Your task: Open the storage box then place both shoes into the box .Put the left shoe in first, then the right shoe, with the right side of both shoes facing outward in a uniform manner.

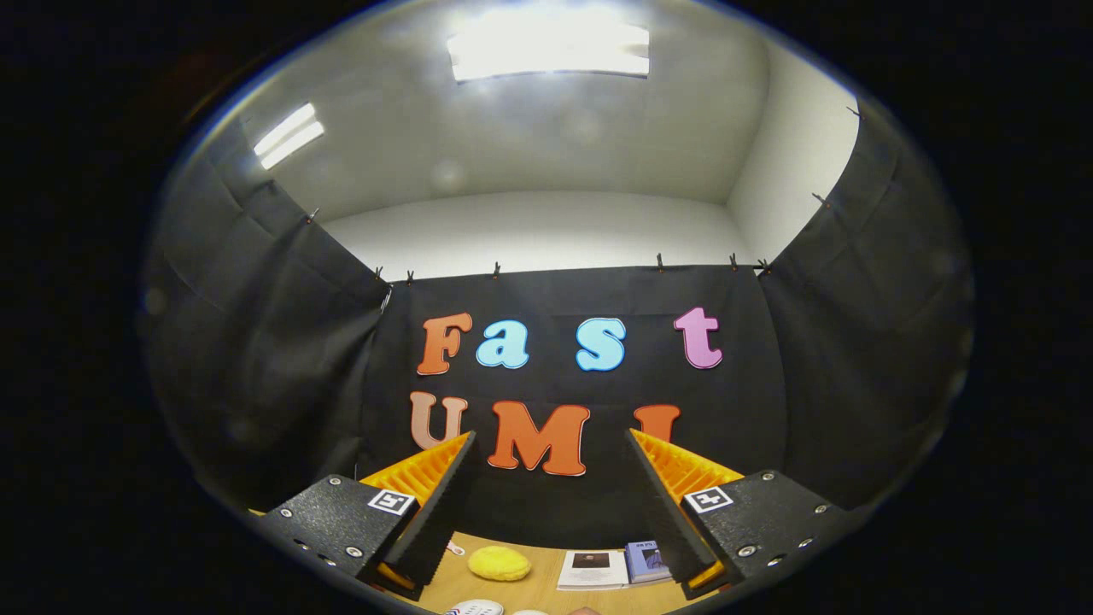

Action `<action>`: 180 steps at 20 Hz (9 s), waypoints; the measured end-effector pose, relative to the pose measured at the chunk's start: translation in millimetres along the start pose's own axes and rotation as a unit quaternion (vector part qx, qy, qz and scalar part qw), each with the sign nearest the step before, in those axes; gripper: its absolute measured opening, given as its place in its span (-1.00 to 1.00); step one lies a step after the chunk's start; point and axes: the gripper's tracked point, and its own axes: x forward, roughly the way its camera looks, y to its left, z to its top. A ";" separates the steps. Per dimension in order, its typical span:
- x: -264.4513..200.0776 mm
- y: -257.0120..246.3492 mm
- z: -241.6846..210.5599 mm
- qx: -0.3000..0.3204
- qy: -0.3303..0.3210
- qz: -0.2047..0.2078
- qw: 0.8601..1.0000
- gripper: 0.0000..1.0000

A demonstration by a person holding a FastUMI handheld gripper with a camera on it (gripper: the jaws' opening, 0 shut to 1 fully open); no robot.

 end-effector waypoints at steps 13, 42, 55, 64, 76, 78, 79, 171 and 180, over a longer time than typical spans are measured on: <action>1.0 76.5 -84.8 0.096 0.120 0.112 0.982 0.98; -59.1 311.2 -401.3 0.296 0.525 0.264 0.753 0.93; -66.2 344.1 -427.8 0.443 0.540 0.258 0.668 0.84; -39.8 335.3 -369.3 0.466 0.471 0.288 0.691 0.29; -26.7 356.6 -323.8 0.436 0.442 0.302 0.723 -0.61; -17.9 366.0 -306.9 0.431 0.434 0.310 0.728 -0.61; -13.8 370.2 -295.5 0.424 0.429 0.313 0.733 -0.61; -57.5 191.2 -428.1 0.202 0.583 0.092 0.782 -0.89; -18.4 279.7 -359.6 0.228 0.532 0.176 0.796 -0.89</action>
